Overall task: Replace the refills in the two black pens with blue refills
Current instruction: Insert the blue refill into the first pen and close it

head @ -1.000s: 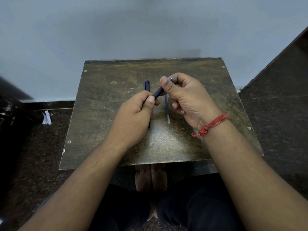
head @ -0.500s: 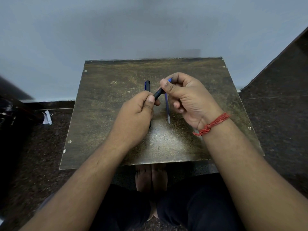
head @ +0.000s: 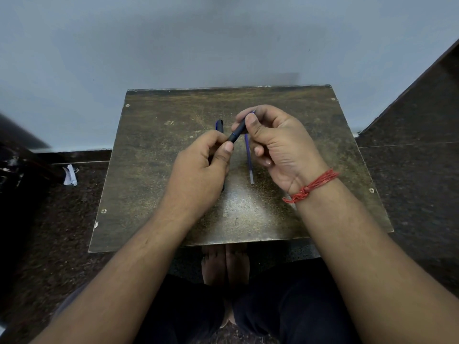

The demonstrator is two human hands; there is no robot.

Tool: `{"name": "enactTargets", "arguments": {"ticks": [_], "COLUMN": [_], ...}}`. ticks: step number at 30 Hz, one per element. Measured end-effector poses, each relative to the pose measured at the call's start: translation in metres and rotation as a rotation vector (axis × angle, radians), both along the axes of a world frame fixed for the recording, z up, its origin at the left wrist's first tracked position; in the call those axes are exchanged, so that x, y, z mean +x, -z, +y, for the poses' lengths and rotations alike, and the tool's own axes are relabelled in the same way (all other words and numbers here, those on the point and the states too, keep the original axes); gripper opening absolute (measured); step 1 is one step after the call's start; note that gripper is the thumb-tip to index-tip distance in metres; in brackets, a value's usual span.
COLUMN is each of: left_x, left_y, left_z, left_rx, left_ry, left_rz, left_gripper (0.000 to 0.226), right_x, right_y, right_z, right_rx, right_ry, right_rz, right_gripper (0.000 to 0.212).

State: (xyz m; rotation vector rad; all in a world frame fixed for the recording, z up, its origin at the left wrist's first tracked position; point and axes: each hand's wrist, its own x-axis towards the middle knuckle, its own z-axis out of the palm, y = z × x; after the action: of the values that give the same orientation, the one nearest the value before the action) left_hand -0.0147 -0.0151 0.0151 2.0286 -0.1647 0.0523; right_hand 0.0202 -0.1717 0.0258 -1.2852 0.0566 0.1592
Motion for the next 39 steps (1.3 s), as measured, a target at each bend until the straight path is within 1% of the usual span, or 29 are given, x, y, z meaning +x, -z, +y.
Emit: {"name": "enactTargets", "arguments": {"ticks": [6, 10, 13, 14, 15, 19, 21, 23, 26, 29, 31, 34, 36, 37, 39], "left_x": [-0.002, -0.002, 0.0, 0.001, 0.001, 0.004, 0.005, 0.005, 0.004, 0.004, 0.005, 0.005, 0.005, 0.005, 0.005], "left_y": [0.001, 0.001, 0.001, 0.0, 0.001, 0.003, 0.004, 0.004, 0.003, 0.002, 0.001, 0.0, 0.0, 0.0, 0.0], "left_z": [-0.002, -0.003, -0.003, -0.002, -0.001, 0.005, 0.006, 0.006, 0.007, 0.007, 0.007, 0.006, 0.007, 0.007, 0.006], "left_rx": [0.061, 0.111, 0.093, 0.073, 0.056, 0.044, 0.047, 0.049, 0.053, 0.054, 0.054, 0.048, 0.043, 0.038, 0.032], "left_ry": [-0.068, -0.086, -0.094, -0.095, -0.096, -0.113, -0.117, -0.118, -0.116, -0.116, -0.113, -0.108, -0.11, -0.11, -0.108], "left_rz": [-0.078, -0.087, -0.066, -0.052, -0.033, 0.006, 0.016, 0.021, 0.027, 0.037, 0.041, 0.046, 0.049, 0.051, 0.055], "left_gripper": [0.008, 0.01, 0.011, 0.011, 0.011, 0.014, 0.015, 0.015, 0.015, 0.017, 0.02, 0.021, 0.02, 0.02, 0.021], "right_x": [-0.003, -0.003, -0.004, -0.004, -0.002, 0.009, 0.01, 0.01, 0.01, 0.009, 0.008, 0.008, 0.009, 0.01, 0.011], "right_y": [-0.002, -0.001, 0.0, -0.001, -0.001, -0.002, -0.002, 0.0, 0.004, 0.007, 0.009, 0.012, 0.012, 0.011, 0.009], "right_z": [0.012, 0.017, 0.018, 0.015, 0.009, -0.033, -0.048, -0.051, -0.042, -0.032, -0.027, -0.024, -0.022, -0.021, -0.02], "right_rx": [0.047, 0.056, 0.037, -0.02, -0.122, -0.694, -0.893, -1.051, -1.259, -1.438, -1.517, -1.555, -1.515, -1.457, -1.234], "right_ry": [0.082, 0.127, 0.122, 0.136, 0.172, 0.427, 0.486, 0.458, 0.308, 0.147, 0.099, 0.058, 0.049, 0.069, 0.148], "right_rz": [0.06, 0.112, 0.108, 0.091, 0.065, -0.077, -0.108, -0.102, -0.078, -0.073, -0.1, -0.115, -0.116, -0.117, -0.121], "right_gripper": [0.019, 0.021, 0.015, 0.011, 0.008, 0.009, 0.007, 0.007, 0.004, 0.019, 0.023, 0.022, 0.022, 0.019, 0.01]}}
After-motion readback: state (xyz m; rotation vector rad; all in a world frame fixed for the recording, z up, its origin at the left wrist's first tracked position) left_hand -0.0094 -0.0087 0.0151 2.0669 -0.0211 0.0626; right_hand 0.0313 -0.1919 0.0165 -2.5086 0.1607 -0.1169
